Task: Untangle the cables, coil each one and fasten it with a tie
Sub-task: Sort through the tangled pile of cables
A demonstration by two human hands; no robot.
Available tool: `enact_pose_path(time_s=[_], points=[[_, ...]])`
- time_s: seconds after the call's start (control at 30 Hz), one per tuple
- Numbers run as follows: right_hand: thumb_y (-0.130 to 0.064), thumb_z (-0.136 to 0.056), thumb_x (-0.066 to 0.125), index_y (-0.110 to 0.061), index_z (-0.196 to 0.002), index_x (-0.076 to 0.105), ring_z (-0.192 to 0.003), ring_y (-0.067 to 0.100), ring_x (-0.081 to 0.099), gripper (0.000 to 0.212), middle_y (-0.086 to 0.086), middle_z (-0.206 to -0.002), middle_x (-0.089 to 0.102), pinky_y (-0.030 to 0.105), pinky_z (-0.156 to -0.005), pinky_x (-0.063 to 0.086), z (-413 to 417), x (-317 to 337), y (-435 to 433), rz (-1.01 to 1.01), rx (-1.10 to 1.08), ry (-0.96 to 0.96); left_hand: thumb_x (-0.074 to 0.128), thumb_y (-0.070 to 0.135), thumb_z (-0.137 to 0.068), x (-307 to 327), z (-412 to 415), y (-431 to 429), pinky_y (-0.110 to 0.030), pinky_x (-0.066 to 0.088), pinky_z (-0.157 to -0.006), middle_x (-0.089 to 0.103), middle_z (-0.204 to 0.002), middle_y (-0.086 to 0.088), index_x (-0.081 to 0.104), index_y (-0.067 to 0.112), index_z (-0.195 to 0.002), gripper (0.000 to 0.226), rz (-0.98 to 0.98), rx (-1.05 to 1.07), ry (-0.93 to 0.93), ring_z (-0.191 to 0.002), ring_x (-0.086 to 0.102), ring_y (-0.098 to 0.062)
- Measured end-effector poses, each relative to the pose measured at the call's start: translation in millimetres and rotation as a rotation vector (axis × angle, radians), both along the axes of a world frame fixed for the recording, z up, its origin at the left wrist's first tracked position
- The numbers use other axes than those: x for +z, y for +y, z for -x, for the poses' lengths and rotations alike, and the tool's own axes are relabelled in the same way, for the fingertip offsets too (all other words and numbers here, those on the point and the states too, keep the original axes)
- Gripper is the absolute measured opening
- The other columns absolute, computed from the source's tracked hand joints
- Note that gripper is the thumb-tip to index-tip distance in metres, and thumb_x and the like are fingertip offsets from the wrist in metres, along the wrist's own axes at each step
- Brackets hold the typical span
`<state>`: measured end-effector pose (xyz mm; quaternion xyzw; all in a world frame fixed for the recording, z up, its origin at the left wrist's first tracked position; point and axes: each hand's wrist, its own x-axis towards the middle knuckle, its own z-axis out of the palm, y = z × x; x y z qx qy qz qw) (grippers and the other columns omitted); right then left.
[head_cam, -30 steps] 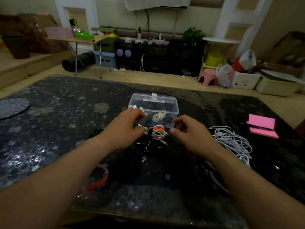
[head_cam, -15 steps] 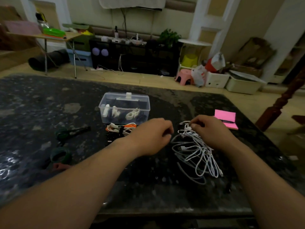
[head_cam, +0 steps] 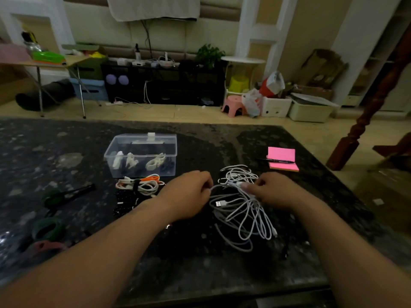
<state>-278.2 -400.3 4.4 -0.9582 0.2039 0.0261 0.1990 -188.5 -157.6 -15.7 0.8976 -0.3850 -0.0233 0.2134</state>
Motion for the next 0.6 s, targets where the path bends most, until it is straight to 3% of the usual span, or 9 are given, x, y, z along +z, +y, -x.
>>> enact_pose_path(time_s=[0.13,0.2,0.33,0.43,0.53,0.6], points=[[-0.039,-0.089,0.076,-0.023,-0.092,0.072,-0.092,0.019,0.069,0.016,-0.004,-0.093,0.072,0.037,-0.088,0.058,-11,-18,7,0.041,0.068,0.028,0.058,0.032,-0.1,2,0,2,-0.04,0.054,-0.089,0.063,-0.105,0.008,0.065,0.031,-0.106,0.009,0.033,0.022,0.019,-0.096,0.062,-0.014],[-0.03,-0.09,0.073,-0.023,-0.087,0.073,-0.091,0.02,0.07,0.007,-0.002,-0.091,0.074,0.035,-0.082,0.057,-16,-16,4,0.014,0.046,-0.041,0.058,0.032,-0.1,1,1,4,-0.038,0.054,-0.087,0.063,-0.103,0.009,0.064,0.032,-0.105,0.008,0.044,0.023,0.014,-0.095,0.062,-0.013],[-0.021,-0.102,0.06,-0.021,-0.094,0.068,-0.077,0.012,0.063,0.012,-0.001,-0.088,0.069,0.028,-0.06,0.04,-14,19,4,-0.139,-0.039,-0.456,0.059,0.033,-0.102,4,2,8,-0.035,0.054,-0.083,0.061,-0.105,0.011,0.062,0.032,-0.112,0.011,0.071,0.023,0.013,-0.095,0.062,-0.012],[-0.021,-0.105,0.058,-0.02,-0.098,0.071,-0.073,0.018,0.065,0.015,0.003,-0.086,0.071,0.03,-0.06,0.045,-10,42,16,-0.509,-0.149,-0.705,0.06,0.037,-0.103,10,3,9,-0.035,0.056,-0.087,0.065,-0.109,0.013,0.061,0.031,-0.122,0.021,0.121,0.044,0.057,-0.099,0.064,-0.009],[-0.029,-0.108,0.054,-0.019,-0.097,0.074,-0.066,0.021,0.06,0.026,0.008,-0.081,0.072,0.032,-0.058,0.045,-7,42,34,-0.687,-0.105,-0.552,0.062,0.05,-0.101,20,10,8,-0.031,0.055,-0.091,0.07,-0.116,0.012,0.061,0.03,-0.129,0.034,0.264,0.085,0.246,-0.104,0.067,-0.006],[-0.029,-0.11,0.05,-0.015,-0.101,0.076,-0.066,0.021,0.061,0.031,0.01,-0.082,0.075,0.033,-0.057,0.047,-4,38,49,-0.749,0.006,-0.409,0.062,0.049,-0.102,26,17,6,-0.031,0.058,-0.093,0.074,-0.117,0.01,0.064,0.029,-0.125,0.031,0.422,0.072,0.507,-0.103,0.071,-0.005]])
